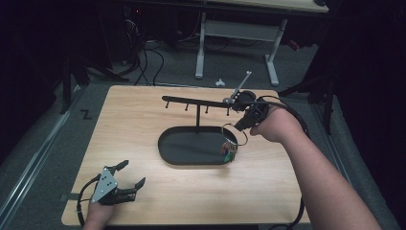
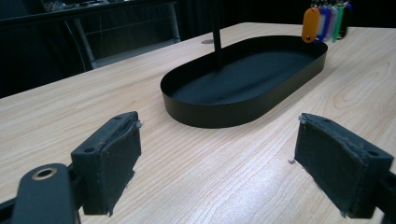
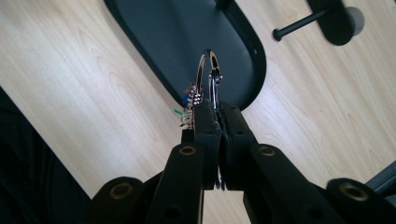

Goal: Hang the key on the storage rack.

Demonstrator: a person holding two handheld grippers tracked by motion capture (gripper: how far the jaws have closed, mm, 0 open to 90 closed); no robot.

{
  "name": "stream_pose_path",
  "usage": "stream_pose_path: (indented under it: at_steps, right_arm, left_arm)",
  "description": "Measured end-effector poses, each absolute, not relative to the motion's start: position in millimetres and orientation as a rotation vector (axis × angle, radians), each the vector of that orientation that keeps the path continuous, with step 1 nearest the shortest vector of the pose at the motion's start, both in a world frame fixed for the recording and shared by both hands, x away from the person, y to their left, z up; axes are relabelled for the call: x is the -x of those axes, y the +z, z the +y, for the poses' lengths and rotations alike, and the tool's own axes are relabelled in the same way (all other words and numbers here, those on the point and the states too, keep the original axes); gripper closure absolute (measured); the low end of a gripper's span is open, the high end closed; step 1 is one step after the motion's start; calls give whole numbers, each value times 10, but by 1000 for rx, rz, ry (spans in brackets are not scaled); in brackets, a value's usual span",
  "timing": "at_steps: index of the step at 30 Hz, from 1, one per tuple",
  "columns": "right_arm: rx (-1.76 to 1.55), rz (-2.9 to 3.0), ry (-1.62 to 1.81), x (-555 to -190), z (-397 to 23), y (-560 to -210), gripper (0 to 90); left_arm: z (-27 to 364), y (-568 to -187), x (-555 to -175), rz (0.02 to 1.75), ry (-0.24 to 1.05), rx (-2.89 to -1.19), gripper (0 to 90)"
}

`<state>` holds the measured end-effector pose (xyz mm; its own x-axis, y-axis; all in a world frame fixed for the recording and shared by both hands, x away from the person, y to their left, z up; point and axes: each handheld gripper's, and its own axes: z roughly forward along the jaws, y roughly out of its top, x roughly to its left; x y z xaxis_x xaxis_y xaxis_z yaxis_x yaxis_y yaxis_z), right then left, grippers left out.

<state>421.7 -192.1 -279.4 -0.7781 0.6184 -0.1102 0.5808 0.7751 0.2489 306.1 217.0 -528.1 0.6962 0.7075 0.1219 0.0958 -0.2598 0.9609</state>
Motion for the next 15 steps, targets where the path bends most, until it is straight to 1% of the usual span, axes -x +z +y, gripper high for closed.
stream_pose_path:
  at_steps: [8,15]
  right_arm:
    - [-964,2767,346,-4357,-1903,-2764,878]
    - [-990,2763,353,-4544,-1887,-2850,877]
  left_arm:
    - [2171,-5281,-3063,643,664,-1758,150]
    - [2175,-5281,-3060,640,664,-1756,150]
